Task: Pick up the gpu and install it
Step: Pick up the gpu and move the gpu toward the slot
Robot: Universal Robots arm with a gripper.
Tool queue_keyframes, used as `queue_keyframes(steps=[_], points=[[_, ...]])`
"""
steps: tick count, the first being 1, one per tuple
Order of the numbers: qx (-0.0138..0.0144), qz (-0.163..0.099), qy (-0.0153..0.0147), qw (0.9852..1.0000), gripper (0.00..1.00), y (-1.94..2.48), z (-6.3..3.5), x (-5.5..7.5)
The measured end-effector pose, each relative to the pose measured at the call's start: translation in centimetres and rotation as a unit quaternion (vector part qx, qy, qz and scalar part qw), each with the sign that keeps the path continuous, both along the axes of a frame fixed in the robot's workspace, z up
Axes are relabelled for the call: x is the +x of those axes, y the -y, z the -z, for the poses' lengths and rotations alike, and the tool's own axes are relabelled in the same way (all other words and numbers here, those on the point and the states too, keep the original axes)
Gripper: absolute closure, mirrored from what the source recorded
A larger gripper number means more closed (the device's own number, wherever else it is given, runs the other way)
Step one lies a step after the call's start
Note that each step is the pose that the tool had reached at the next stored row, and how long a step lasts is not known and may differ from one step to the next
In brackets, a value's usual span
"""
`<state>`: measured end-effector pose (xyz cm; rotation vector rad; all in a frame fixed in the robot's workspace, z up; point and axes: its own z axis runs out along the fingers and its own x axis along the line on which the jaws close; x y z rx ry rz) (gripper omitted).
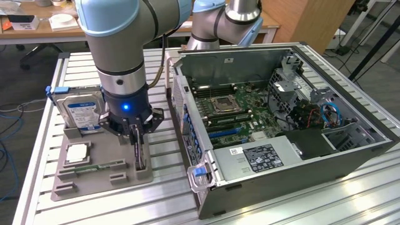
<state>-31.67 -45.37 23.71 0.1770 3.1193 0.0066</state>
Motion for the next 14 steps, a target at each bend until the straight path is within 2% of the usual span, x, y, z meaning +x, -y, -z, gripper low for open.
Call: queue_keyframes(steps=[14], points=[[0.0000,0.000,0.0000,1.0000,0.74,0.00,-0.19,0.00]])
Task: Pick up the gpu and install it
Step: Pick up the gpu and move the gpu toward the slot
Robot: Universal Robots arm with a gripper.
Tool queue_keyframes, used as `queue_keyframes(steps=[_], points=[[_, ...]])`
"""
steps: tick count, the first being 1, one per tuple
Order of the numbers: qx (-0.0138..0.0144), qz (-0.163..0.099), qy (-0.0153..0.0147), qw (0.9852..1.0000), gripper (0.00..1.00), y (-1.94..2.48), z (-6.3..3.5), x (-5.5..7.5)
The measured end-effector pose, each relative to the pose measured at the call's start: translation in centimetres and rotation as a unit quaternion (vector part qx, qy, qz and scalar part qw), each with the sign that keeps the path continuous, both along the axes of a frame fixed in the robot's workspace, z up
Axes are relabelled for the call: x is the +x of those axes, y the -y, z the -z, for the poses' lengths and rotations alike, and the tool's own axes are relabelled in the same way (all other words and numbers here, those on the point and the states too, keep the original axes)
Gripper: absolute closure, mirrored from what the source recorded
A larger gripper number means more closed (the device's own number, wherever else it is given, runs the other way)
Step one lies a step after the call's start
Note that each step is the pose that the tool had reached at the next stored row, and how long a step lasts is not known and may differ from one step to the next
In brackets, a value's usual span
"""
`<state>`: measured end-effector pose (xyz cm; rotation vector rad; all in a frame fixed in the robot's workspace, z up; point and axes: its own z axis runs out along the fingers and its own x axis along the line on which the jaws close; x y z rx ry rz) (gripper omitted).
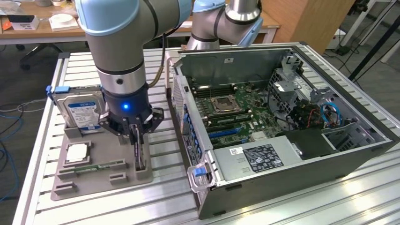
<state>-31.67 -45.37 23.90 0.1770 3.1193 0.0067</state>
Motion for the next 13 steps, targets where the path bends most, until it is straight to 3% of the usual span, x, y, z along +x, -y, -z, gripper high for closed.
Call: queue_keyframes(steps=[13], points=[[0.0000,0.000,0.0000,1.0000,0.74,0.00,-2.28,0.0]])
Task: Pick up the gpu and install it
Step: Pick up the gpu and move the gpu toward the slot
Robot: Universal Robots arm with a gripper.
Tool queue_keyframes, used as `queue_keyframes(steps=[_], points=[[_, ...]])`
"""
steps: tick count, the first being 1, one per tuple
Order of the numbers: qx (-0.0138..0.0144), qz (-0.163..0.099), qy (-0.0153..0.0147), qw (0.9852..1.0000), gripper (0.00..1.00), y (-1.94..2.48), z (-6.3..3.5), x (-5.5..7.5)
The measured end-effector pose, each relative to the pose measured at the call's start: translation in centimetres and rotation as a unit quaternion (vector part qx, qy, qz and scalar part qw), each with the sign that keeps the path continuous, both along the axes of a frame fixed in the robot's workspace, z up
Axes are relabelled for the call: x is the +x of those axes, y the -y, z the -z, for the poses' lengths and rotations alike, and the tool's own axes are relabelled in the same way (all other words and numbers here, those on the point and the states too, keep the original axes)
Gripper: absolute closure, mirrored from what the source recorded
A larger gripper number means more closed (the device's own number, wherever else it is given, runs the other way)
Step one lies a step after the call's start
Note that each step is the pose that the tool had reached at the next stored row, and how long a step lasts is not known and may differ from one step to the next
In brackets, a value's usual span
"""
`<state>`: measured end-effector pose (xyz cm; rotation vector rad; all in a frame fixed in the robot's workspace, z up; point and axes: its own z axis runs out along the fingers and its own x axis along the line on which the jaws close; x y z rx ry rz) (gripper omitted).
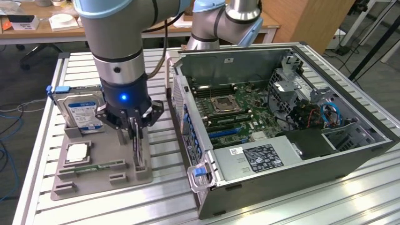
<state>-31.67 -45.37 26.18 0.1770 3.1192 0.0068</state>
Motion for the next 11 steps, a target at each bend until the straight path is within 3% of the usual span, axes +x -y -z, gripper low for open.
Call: queue_keyframes(steps=[11], points=[[0.0000,0.000,0.0000,1.0000,0.74,0.00,-2.30,0.0]])
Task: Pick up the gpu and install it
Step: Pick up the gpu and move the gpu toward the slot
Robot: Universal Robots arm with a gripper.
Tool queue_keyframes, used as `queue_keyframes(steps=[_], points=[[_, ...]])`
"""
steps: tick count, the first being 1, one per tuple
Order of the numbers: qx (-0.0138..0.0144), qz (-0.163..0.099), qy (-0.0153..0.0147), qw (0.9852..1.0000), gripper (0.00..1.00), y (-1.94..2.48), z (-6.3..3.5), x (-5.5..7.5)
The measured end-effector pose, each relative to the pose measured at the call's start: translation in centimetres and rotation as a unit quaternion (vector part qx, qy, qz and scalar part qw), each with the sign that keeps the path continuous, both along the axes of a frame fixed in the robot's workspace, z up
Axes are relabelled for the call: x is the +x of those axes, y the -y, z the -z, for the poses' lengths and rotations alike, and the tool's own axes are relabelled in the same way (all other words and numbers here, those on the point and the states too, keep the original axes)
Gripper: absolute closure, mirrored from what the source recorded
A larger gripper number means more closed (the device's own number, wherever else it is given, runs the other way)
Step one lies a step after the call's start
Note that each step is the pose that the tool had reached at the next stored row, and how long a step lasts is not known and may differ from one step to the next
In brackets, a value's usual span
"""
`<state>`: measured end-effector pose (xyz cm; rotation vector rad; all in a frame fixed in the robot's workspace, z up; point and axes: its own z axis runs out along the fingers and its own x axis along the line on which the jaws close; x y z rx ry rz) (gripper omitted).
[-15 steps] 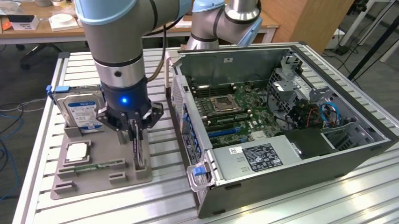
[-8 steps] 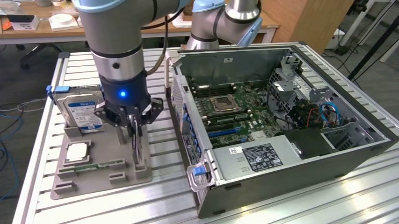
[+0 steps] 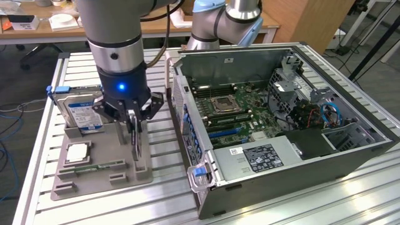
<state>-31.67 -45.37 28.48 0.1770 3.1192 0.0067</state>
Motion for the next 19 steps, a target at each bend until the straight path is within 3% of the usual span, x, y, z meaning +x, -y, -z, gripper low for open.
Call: queue_keyframes(steps=[11,13,19], points=[[0.0000,0.000,0.0000,1.0000,0.74,0.00,-2.31,0.0],[0.0000,0.000,0.0000,1.0000,0.74,0.00,-3.41,0.0],[0.0001,0.000,0.0001,1.0000,0.74,0.00,-3.88,0.0]])
